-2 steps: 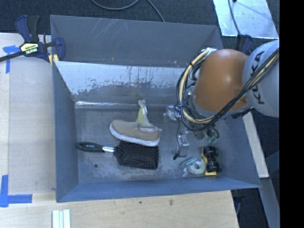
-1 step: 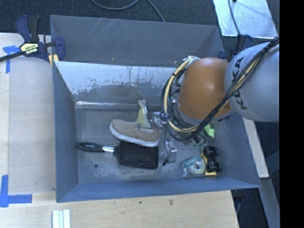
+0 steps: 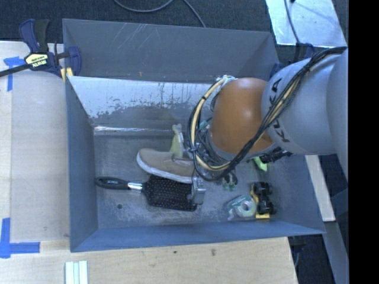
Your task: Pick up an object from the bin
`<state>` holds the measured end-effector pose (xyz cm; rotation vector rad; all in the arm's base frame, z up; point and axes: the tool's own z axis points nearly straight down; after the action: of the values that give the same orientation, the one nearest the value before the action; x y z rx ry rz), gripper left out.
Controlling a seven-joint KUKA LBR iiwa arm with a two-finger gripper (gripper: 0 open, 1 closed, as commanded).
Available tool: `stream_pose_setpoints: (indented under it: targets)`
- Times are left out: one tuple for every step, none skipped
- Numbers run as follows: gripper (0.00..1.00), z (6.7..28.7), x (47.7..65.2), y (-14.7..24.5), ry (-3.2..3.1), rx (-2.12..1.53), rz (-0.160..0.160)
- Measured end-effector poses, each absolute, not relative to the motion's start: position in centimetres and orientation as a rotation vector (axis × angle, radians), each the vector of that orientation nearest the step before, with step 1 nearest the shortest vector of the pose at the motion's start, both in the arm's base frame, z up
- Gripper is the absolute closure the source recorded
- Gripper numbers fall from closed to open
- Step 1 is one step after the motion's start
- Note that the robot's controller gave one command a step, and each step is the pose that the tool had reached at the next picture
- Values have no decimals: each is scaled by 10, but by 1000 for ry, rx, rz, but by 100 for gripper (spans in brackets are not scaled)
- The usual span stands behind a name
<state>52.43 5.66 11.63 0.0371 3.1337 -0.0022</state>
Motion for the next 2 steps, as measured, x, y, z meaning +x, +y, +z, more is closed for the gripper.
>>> stream_pose_setpoints:
  targets:
    - [100,83,548,83,3030,-782,-23]
    - [100,83,548,83,3031,-781,-23]
